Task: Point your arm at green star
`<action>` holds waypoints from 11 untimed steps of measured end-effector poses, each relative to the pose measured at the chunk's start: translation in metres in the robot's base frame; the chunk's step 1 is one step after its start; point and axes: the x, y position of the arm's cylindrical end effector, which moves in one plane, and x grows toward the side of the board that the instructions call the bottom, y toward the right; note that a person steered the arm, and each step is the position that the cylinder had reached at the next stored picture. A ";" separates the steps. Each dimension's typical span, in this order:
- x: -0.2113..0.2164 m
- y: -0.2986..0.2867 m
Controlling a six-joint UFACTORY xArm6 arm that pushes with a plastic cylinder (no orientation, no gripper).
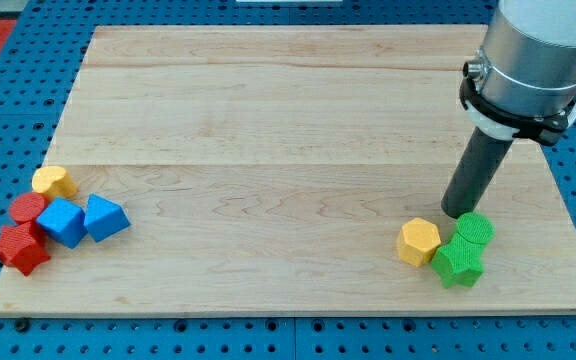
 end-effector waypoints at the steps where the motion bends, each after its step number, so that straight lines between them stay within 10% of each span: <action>1: 0.000 0.000; 9: -0.029 -0.009; 11: 0.005 0.135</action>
